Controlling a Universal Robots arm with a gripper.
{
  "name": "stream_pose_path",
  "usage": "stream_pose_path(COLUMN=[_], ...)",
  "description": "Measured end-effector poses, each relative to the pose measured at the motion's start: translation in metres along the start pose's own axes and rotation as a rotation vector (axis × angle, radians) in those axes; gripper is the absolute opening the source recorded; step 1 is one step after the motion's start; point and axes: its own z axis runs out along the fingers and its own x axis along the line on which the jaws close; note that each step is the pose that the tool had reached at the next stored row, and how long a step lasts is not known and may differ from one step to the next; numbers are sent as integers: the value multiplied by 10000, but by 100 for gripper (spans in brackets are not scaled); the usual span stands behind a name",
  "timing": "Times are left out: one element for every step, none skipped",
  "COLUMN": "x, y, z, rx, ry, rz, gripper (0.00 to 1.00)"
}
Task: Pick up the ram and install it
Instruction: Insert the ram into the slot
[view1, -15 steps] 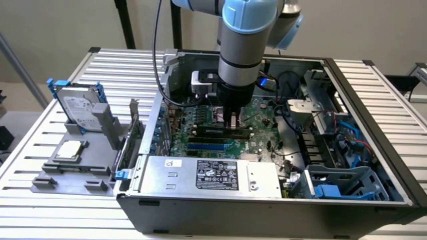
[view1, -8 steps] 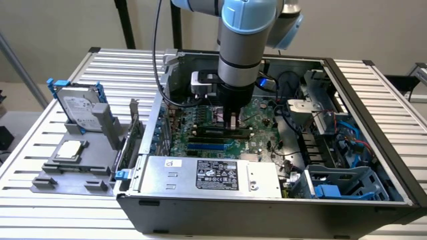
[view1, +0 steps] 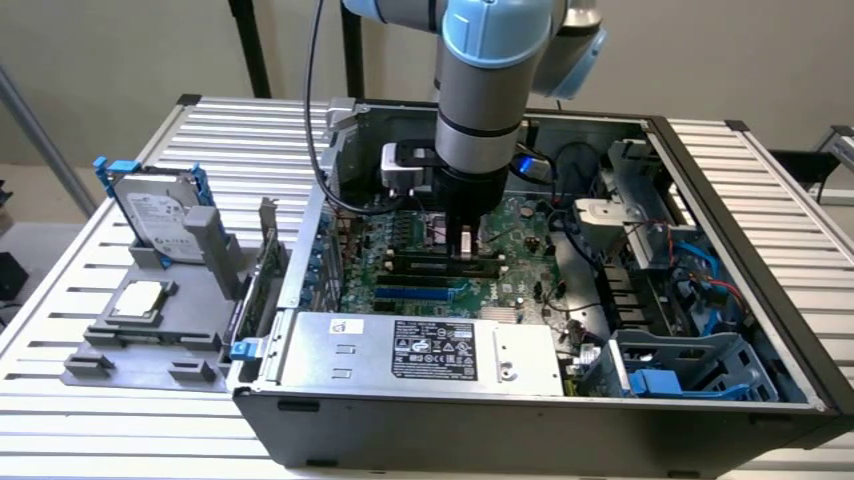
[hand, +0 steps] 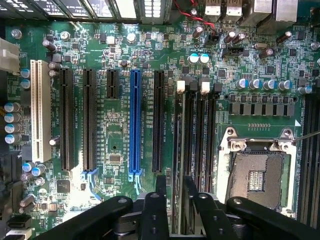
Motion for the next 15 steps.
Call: stream_pose_path(x=[0,-1,-2,-4,-5,-6,-7,-9,-10,-12,-13,-14,-15,-15,-15], y=[0,0,0,0,0,1,3,5,9,12,16,21,25,28,29], z=[-8,-24,-52,-84,-115,-145,-175,-206,-238,-270,-301,-328,-345,-353,-356], rx=[-1,0,-1,-1,-1,-5,-8,-9,-11,-13,-15,-20,-26,-35,-44], ry=[3,0,2,1,1,1,-1,-4,-7,-10,-14,-15,-18,-25,-33], rz=[0,0,0,1,1,0,0,2,3,2,1,1,1,2,1], gripper=[28,28,28,28,28,28,28,28,28,28,28,26,19,19,13])
